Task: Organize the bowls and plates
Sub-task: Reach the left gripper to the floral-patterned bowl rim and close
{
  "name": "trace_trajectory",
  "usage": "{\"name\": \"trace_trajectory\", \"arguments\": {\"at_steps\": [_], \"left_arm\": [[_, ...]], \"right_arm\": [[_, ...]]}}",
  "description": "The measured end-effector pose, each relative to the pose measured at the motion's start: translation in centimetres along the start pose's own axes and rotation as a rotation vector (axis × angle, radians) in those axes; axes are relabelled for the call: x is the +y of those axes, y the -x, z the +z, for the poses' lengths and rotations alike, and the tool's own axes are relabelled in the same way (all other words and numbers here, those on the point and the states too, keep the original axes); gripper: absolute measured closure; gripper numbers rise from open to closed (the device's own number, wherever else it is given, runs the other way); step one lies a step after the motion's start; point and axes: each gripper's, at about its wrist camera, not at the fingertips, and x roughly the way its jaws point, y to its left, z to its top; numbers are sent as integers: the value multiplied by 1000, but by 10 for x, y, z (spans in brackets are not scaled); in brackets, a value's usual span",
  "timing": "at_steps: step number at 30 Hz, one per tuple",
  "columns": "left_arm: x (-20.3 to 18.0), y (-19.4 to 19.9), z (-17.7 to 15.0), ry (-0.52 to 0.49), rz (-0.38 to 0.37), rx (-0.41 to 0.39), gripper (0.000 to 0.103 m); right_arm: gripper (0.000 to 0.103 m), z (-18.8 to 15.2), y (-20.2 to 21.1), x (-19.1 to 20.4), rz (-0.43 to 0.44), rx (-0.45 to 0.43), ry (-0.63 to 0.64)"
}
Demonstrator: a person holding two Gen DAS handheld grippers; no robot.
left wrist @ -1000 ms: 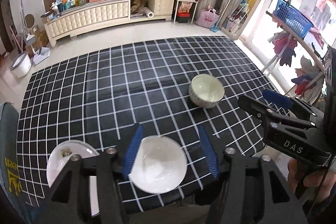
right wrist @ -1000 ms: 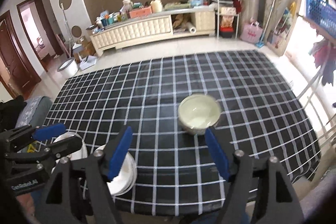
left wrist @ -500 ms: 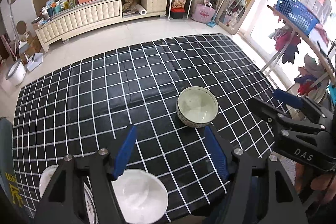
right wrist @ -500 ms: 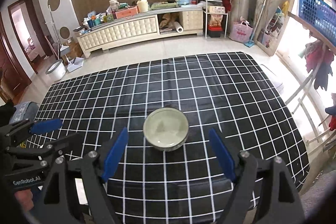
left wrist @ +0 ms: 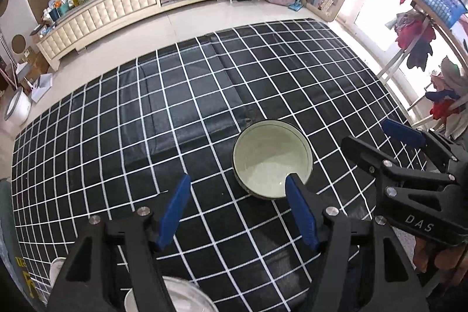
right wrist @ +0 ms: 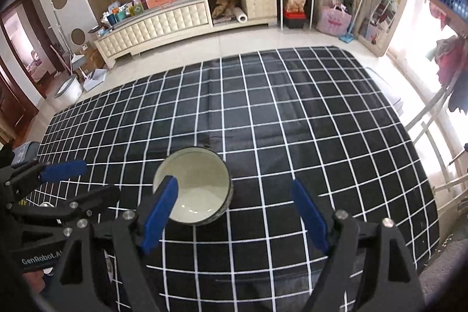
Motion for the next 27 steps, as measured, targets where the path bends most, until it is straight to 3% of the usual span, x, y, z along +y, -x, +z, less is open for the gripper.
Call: {"name": "trace_trajectory", "arguments": {"at_steps": [10,16,21,27], "left_arm": [[4,-50,6,29,43,98,39],[7,-76,10,57,19,172,54],[-1,-90,8,50,26,207,59],[-10,-108,10,62,4,239,67]], "right_arm": [[20,-1,-43,-4,47,83,-11],[21,-7,-63,-5,72,123,4],[44,-14,-76,-5,102,156,9],[61,-19,-86,-2,114,192,11]]}}
